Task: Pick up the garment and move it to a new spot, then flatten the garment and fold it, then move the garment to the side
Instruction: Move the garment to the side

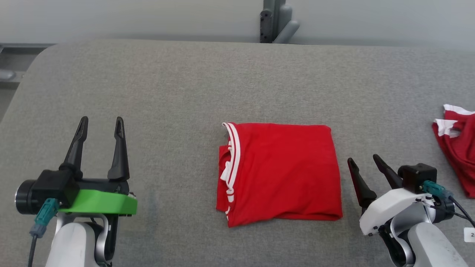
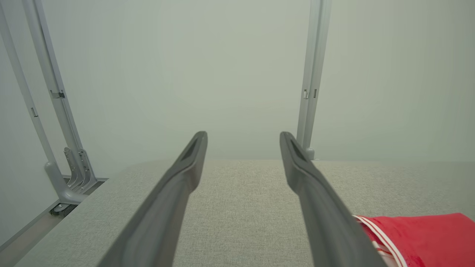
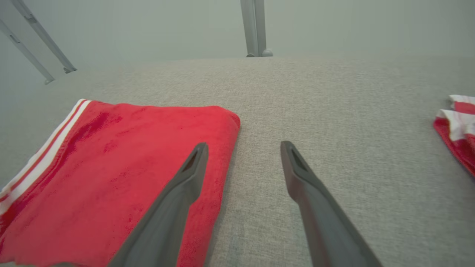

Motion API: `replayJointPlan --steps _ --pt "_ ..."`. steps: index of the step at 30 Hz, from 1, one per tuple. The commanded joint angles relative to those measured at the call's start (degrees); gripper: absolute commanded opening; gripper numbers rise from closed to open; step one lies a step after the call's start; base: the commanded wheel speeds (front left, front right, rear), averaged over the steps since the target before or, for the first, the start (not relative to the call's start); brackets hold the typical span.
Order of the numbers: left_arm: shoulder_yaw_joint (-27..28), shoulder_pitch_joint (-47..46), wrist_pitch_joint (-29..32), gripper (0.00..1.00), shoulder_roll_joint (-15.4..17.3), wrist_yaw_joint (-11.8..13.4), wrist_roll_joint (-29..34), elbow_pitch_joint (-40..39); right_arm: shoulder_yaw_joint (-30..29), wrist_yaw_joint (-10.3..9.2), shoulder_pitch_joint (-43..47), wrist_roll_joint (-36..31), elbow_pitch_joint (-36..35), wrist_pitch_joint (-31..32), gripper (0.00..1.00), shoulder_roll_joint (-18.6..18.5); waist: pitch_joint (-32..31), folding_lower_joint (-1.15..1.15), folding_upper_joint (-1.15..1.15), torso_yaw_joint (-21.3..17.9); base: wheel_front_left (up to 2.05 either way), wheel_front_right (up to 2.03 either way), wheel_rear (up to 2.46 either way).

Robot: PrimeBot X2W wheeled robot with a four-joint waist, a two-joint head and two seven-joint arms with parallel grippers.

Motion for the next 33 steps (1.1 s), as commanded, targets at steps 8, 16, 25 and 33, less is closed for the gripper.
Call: replayJointPlan --steps 8,16,25,33 --pt "0.02 -2.90 -1.31 1.00 -1.24 -0.56 -0.44 1.94 5.33 0.00 -6.46 4.87 11.83 0.83 1.00 -1.37 6.12 0.00 0.00 6.60 0.00 0.00 0.00" --pt "0.29 -3.22 -1.43 1.00 -0.93 -0.53 0.74 2.55 9.27 -0.05 -8.03 6.38 14.58 1.69 0.00 -3.05 5.91 0.00 0.00 5.29 0.00 0.00 0.00" --pt "1.05 -1.46 -1.42 1.00 0.09 -0.23 1.24 0.80 12.35 -0.05 -6.68 1.65 5.27 0.04 0.00 -8.31 5.30 0.00 0.00 -3.14 0.00 0.00 0.00" --pt "0.98 -3.13 0.20 1.00 2.16 -0.28 1.46 -2.97 11.51 -0.05 -5.74 -2.83 -6.61 2.08 0.00 -15.16 10.06 0.00 0.00 -14.29 0.00 0.00 0.00"
